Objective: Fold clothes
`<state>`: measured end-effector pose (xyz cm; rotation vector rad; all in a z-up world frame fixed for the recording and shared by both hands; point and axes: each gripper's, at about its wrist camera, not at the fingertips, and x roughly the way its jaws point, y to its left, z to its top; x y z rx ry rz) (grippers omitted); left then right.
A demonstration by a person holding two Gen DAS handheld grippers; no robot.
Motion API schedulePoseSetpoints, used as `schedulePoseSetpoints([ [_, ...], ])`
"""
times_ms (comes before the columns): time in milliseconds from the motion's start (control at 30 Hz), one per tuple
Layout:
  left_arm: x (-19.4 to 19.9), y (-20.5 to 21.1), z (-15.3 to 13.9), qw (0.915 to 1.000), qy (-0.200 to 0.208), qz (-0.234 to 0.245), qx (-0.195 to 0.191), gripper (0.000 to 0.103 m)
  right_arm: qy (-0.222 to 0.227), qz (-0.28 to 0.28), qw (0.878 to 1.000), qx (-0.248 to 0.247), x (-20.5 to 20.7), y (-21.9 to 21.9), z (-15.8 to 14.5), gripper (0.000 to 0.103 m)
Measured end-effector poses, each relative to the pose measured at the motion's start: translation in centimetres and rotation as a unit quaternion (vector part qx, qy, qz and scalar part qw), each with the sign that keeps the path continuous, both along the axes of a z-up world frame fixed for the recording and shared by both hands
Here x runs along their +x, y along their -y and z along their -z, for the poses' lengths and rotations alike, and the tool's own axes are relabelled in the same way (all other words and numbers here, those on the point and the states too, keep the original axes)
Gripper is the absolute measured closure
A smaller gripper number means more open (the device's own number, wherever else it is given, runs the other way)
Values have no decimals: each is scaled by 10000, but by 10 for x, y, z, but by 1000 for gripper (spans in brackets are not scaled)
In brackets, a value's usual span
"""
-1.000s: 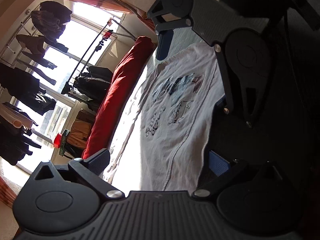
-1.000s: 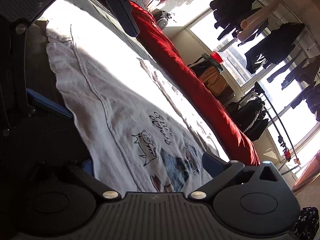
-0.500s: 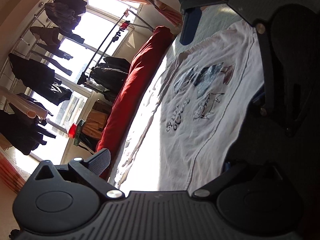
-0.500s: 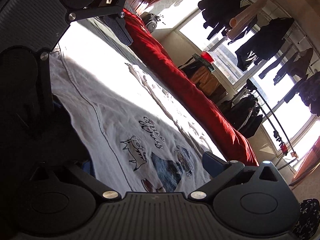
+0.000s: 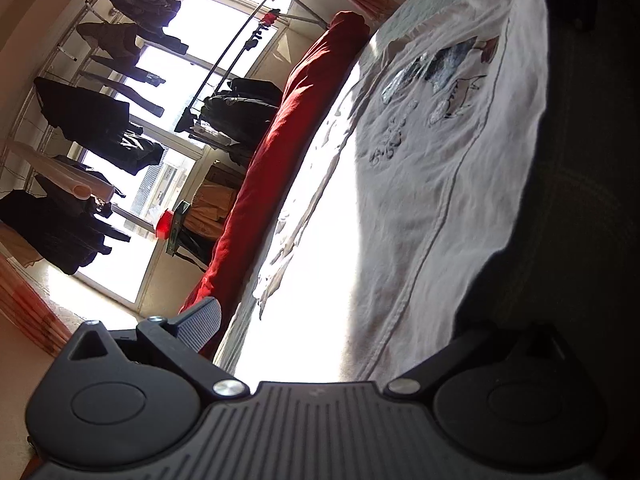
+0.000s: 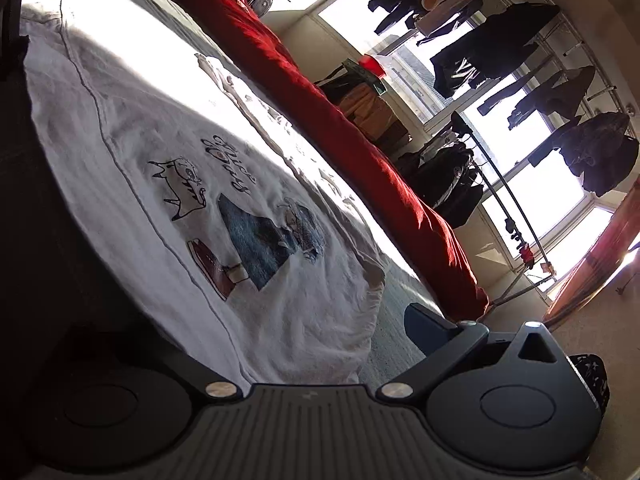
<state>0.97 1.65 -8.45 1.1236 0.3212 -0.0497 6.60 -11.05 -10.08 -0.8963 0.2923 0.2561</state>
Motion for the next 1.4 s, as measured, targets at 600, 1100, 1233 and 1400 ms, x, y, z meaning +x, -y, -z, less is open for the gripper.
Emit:
schedulePoseSetpoints([
  [600, -20, -2, 6, 9962, 195, 62, 842, 0, 154, -258, 9995, -101, 7, -12, 3, 0],
  [1100, -13, 6, -15, 9964, 357, -45, 772, 0, 978, -316, 9928, -612, 11, -20, -12, 0],
  [1233, -14, 4, -16, 9982, -280, 20, 538, 0, 742, -398, 9952, -501, 16, -20, -16, 0],
  [1400, -17, -2, -5, 9963, -234, -161, 806, 0, 641, -491, 9949, -601, 15, -19, -8, 0],
])
